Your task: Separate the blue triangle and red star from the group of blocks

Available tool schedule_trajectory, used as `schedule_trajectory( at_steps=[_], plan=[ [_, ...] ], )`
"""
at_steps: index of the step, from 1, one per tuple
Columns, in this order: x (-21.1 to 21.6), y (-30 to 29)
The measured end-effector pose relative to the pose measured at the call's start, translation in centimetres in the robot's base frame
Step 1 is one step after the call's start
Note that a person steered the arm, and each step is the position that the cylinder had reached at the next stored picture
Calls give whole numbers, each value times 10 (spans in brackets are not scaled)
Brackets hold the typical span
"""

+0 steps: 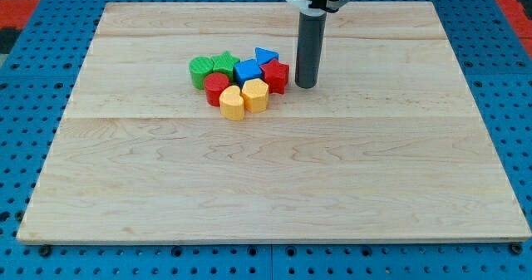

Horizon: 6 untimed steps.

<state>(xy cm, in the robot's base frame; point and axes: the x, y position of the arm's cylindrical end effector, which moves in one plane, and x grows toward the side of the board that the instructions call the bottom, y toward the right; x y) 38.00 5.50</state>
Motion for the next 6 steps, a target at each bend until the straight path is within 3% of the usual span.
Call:
schedule_trajectory(
  at_steps=[2, 6],
  plan=[
    [54, 11],
    [-10, -80]
  ],
)
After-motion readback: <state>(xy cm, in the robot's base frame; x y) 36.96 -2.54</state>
